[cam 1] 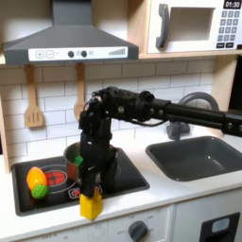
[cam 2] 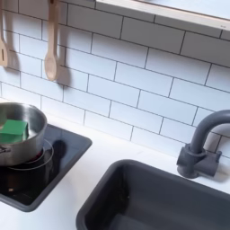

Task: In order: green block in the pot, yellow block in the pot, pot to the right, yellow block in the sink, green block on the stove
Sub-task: 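Put the yellow block in the pot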

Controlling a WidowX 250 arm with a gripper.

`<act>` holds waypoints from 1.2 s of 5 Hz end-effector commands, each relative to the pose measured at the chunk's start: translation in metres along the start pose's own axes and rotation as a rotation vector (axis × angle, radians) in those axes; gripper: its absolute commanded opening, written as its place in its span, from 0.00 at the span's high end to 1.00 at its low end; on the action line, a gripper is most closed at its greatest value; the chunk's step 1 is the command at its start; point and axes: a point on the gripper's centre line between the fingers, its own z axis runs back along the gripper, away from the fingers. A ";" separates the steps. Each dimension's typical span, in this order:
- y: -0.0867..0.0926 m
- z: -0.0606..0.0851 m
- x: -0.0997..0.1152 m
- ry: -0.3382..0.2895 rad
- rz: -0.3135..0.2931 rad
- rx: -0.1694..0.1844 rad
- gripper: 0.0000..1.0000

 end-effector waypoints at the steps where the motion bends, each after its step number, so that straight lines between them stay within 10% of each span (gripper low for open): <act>1: 0.006 -0.003 0.001 0.004 0.022 0.001 0.00; 6: 0.006 -0.019 0.005 0.031 -0.012 -0.013 0.00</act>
